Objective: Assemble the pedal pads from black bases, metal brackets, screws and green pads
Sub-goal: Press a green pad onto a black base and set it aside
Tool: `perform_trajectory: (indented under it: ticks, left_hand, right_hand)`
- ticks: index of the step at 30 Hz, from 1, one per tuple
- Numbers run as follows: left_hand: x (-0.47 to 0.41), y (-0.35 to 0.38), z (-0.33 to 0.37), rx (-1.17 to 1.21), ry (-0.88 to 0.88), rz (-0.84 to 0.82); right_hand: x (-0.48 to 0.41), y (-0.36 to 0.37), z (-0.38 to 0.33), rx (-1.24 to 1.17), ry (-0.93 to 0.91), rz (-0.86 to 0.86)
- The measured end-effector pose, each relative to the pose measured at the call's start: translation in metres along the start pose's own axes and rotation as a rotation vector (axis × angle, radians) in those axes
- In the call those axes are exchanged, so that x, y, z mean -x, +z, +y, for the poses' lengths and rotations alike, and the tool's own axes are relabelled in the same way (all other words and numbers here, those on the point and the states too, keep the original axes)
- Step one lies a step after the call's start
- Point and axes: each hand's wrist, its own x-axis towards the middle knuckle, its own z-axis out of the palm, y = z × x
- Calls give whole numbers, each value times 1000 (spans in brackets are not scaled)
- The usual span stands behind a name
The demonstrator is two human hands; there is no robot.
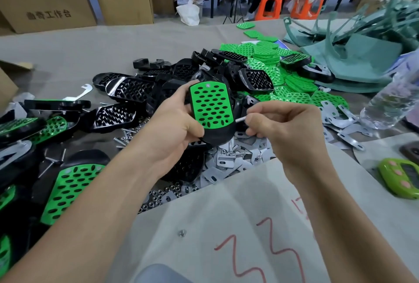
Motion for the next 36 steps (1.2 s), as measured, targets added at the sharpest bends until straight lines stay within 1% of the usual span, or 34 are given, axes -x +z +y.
perform_trajectory:
  ticks: [2,4,9,13,15,18,21,25,27,33,36]
  left_hand:
    - [-1,1,-5,-14,22,-22]
    - [-2,3,-11,-27,55,-61]
    - [-1,8,-19,-34,132,-135]
    - [-2,7,-21,-39,148,-175]
    - [-4,8,-21,-52,165,-167]
    - [-4,8,-22,-75,193,-115]
    - [-3,9,-22,-141,233,-87]
    - [0,12,-19,-200,277,-90]
    - [1,14,-18,-235,303,-76]
    - [2,16,-17,-273,313,-16]
    - [1,17,-13,-199,303,-52]
  right_hand:
    - [4,6,-4,-88,-39,7]
    - [7,11,-6,-98,-62,-8]
    - [14,19,-7,52,-32,-63]
    - [16,24,-8,191,-90,17]
    - [16,26,-6,244,-111,50]
    - [21,30,-4,286,-92,-6]
    - [18,30,0,231,-36,-55]
    - [14,28,4,-13,83,-107]
    - [13,28,6,-98,120,-117]
    - [13,29,9,-21,66,-128]
    - [10,23,10,22,18,-47]
